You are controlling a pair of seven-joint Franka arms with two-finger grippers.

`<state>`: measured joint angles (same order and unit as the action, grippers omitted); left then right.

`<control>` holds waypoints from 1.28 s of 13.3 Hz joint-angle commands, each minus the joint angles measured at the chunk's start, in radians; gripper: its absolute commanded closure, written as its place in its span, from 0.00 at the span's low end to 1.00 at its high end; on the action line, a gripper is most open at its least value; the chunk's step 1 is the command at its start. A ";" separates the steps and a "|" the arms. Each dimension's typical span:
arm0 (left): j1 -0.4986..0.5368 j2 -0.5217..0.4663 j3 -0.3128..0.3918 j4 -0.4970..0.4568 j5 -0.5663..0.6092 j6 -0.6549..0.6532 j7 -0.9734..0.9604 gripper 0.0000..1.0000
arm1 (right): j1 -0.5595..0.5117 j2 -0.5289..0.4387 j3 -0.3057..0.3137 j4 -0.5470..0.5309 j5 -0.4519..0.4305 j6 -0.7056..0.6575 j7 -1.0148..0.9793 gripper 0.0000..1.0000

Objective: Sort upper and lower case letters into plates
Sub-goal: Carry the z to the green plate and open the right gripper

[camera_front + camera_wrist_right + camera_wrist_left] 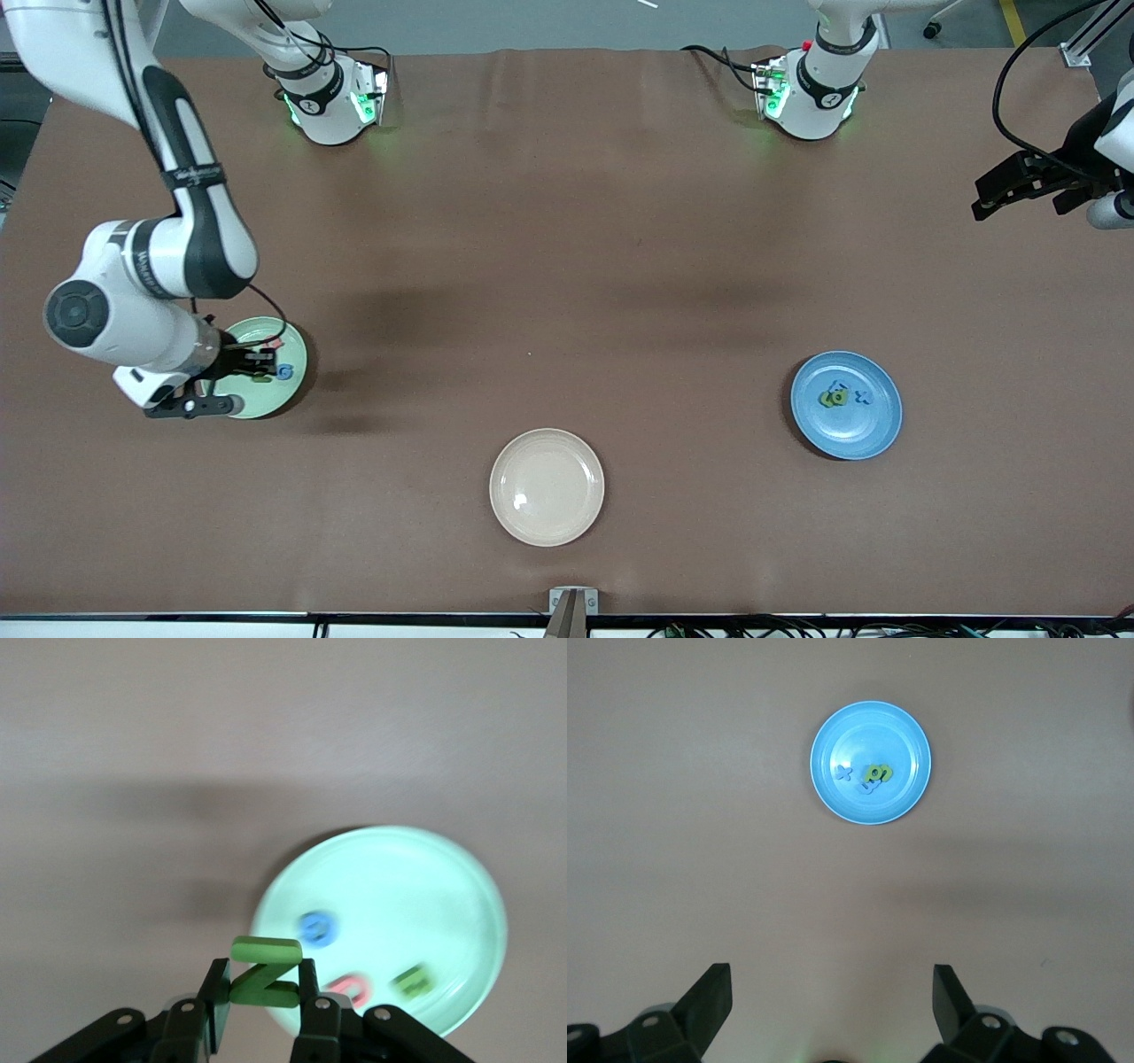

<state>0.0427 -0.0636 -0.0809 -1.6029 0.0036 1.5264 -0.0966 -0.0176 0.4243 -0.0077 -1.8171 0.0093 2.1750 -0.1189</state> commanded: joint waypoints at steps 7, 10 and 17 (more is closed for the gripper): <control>-0.003 -0.031 -0.014 -0.055 0.055 0.021 0.028 0.00 | -0.137 0.174 0.023 -0.004 -0.020 0.163 -0.202 0.81; -0.001 -0.031 -0.020 -0.055 0.059 0.021 0.028 0.00 | -0.131 0.180 0.025 -0.024 -0.018 0.172 -0.202 0.81; -0.001 -0.045 -0.020 -0.058 0.058 0.020 0.029 0.00 | -0.127 0.168 0.026 -0.054 -0.017 0.192 -0.188 0.09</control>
<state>0.0418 -0.0750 -0.0997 -1.6297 0.0433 1.5326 -0.0948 -0.1368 0.6132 0.0063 -1.8514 0.0017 2.3656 -0.3102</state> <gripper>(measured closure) 0.000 0.612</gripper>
